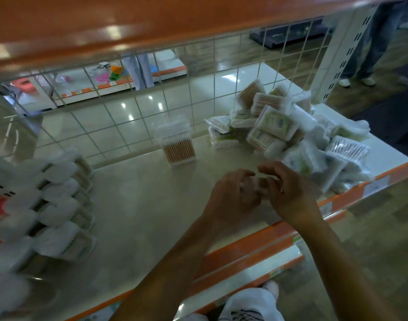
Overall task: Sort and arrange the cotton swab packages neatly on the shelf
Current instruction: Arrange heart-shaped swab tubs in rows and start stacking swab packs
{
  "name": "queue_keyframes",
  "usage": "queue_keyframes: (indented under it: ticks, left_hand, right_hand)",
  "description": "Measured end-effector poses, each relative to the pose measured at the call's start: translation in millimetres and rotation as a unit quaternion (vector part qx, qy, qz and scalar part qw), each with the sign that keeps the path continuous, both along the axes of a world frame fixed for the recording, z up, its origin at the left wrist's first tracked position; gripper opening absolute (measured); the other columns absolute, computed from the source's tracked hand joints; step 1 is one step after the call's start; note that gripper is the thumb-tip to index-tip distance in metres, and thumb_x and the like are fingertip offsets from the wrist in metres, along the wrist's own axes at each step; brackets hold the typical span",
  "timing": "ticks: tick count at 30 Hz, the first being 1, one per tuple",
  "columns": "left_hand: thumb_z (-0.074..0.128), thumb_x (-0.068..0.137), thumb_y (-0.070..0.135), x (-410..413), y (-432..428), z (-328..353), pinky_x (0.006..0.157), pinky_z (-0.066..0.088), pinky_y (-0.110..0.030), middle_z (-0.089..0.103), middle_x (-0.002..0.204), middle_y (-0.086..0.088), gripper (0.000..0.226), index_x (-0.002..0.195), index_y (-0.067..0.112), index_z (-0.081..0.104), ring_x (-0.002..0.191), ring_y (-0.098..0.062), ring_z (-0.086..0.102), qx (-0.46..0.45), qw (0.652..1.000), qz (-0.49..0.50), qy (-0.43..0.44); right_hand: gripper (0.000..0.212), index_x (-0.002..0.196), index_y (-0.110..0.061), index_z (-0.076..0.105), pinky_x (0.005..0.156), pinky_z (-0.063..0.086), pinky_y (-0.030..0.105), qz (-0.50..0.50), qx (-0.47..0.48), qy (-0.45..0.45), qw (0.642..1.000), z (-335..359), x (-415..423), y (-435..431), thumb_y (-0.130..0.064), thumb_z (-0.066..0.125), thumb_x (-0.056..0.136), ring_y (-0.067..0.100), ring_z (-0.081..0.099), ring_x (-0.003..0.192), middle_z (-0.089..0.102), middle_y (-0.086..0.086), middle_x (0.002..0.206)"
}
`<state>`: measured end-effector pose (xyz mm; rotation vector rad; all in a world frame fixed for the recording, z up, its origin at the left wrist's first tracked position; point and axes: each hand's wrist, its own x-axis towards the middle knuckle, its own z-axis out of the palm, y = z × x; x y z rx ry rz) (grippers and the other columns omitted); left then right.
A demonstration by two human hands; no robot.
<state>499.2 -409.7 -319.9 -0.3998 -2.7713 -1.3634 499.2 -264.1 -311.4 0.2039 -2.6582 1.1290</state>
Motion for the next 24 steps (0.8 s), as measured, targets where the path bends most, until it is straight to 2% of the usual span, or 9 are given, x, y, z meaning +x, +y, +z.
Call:
queue_keyframes:
  ticks: [1,3,5,10,13,15,18,21,24]
  left_hand:
    - [0.059,0.081,0.039,0.1,-5.8,-0.9,0.077,0.054,-0.030,0.065,0.108,-0.002,0.040,0.115,0.018,0.061,0.090,-0.016,0.064,0.022,1.000,0.022,-0.002]
    - [0.058,0.089,0.037,0.4,-15.1,-1.8,0.076,0.055,-0.030,0.067,0.103,0.002,0.027,0.111,0.020,0.062,0.087,-0.012,0.065,0.048,0.996,0.070,-0.010]
    - [0.057,0.091,0.039,2.4,-23.9,-0.4,0.075,0.055,-0.031,0.067,0.099,0.005,0.024,0.108,0.023,0.063,0.084,-0.009,0.065,0.064,0.992,0.105,-0.024]
    - [0.063,0.088,0.041,9.5,-39.9,0.0,0.069,0.052,-0.018,0.064,0.096,0.011,0.025,0.108,0.026,0.063,0.080,-0.004,0.065,0.086,0.985,0.138,-0.059]
    - [0.061,0.087,0.045,12.1,-47.6,1.5,0.065,0.050,-0.012,0.065,0.095,0.012,0.027,0.109,0.028,0.064,0.079,-0.001,0.064,0.097,0.980,0.158,-0.067]
    - [0.061,0.086,0.048,13.3,-53.1,1.2,0.068,0.052,-0.016,0.066,0.094,0.012,0.027,0.106,0.029,0.064,0.079,-0.001,0.065,0.113,0.975,0.172,-0.079]
    - [0.058,0.083,0.057,14.9,-60.4,0.3,0.075,0.058,-0.033,0.068,0.094,0.010,0.037,0.107,0.030,0.065,0.080,-0.006,0.067,0.137,0.968,0.183,-0.101]
    - [0.055,0.085,0.056,16.9,-65.7,1.6,0.078,0.057,-0.040,0.069,0.092,0.009,0.031,0.100,0.031,0.066,0.082,-0.009,0.067,0.155,0.961,0.196,-0.116]
    - [0.048,0.086,0.057,21.1,-71.9,2.8,0.081,0.055,-0.041,0.070,0.088,0.006,0.039,0.100,0.026,0.067,0.084,-0.012,0.067,0.157,0.959,0.208,-0.115]
  right_hand:
    - [0.027,0.107,-0.016,0.064,0.082,0.046,0.025,0.008,0.000,0.001,1.000,-0.5,-0.7,-3.6,-0.007,0.048,0.087,0.012,0.061,0.095,0.067,-0.004,0.103]
    - [0.025,0.104,-0.014,0.066,0.072,0.038,0.017,0.017,0.016,0.015,1.000,-0.7,-0.2,-10.3,-0.011,0.049,0.087,0.009,0.058,0.084,0.069,-0.001,0.096]
    - [0.022,0.103,-0.014,0.067,0.067,0.034,0.014,0.034,0.023,0.013,0.999,0.1,0.6,-19.1,-0.008,0.052,0.088,0.009,0.056,0.079,0.069,0.000,0.092]
    - [0.020,0.104,-0.011,0.067,0.066,0.033,0.008,0.072,0.016,0.013,0.997,-1.8,-0.5,-34.4,-0.007,0.054,0.089,0.009,0.057,0.081,0.069,0.002,0.093]
    - [0.025,0.112,-0.010,0.065,0.071,0.035,0.000,0.099,0.020,0.002,0.995,-1.5,0.4,-40.4,-0.009,0.062,0.087,0.001,0.055,0.084,0.068,0.001,0.100]
    - [0.037,0.120,-0.012,0.061,0.076,0.038,0.004,0.124,0.021,-0.017,0.992,-1.6,1.2,-44.6,-0.021,0.067,0.084,0.005,0.059,0.091,0.066,-0.002,0.107]
    - [0.064,0.131,-0.014,0.051,0.084,0.042,0.018,0.163,0.029,-0.037,0.985,-2.9,4.1,-53.7,-0.036,0.073,0.076,0.006,0.056,0.098,0.056,-0.010,0.113]
    - [0.077,0.137,-0.009,0.043,0.087,0.042,0.024,0.184,0.043,-0.035,0.981,-6.7,4.5,-62.9,-0.031,0.079,0.072,0.014,0.055,0.103,0.057,0.003,0.122]
    - [0.080,0.139,-0.008,0.040,0.084,0.037,0.018,0.188,0.040,-0.032,0.981,-8.8,4.0,-68.7,-0.028,0.079,0.072,0.016,0.055,0.104,0.056,0.008,0.124]
